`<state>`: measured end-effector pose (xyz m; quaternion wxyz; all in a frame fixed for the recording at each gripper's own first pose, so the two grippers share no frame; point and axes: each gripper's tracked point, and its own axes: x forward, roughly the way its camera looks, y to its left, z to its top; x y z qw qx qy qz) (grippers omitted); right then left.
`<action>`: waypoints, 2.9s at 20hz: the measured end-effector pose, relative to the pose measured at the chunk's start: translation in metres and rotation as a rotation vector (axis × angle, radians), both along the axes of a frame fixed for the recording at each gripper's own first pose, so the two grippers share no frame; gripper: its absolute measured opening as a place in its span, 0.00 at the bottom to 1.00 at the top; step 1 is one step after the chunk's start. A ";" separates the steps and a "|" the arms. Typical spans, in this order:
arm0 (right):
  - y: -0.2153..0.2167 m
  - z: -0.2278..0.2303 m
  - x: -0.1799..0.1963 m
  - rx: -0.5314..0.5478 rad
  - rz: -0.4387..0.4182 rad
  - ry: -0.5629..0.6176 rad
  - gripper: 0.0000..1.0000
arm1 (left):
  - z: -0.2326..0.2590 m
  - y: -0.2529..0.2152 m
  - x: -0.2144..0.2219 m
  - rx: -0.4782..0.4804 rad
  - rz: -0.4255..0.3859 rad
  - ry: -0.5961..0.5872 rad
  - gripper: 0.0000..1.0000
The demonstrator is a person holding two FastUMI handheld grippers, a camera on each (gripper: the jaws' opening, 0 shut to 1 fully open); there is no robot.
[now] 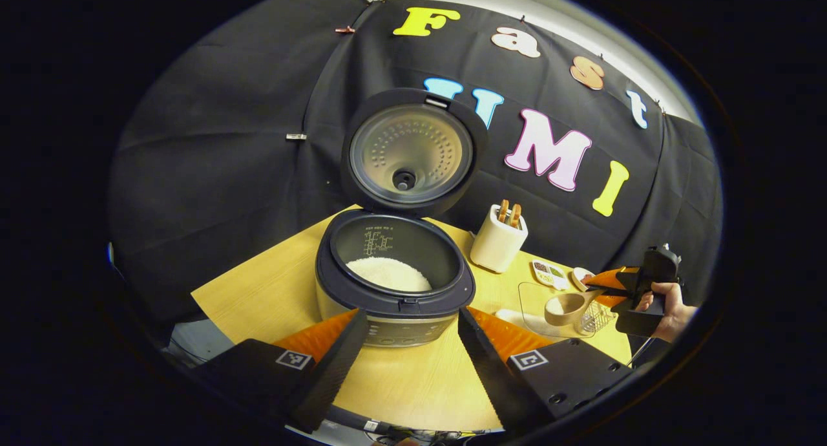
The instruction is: Close the left gripper, press the button to open the rice cooker; take a wooden spoon from the chopstick holder with the right hand, scoop a spoonful of rice and pour it into the rice cooker, then put the wooden spoon back into the chopstick holder.
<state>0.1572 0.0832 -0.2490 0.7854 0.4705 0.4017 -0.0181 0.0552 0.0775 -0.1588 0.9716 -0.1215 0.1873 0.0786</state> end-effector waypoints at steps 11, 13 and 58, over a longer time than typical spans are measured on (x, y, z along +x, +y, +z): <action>0.090 0.080 0.019 0.215 0.053 -0.073 0.13 | 0.026 0.023 -0.006 0.023 0.026 -0.063 0.96; 0.117 0.092 0.020 0.232 0.090 -0.089 0.14 | 0.029 0.032 -0.009 0.025 0.043 -0.069 0.95; 0.388 0.069 -0.127 -0.507 1.313 -1.040 0.13 | 0.028 0.128 -0.040 0.033 0.222 -0.077 0.92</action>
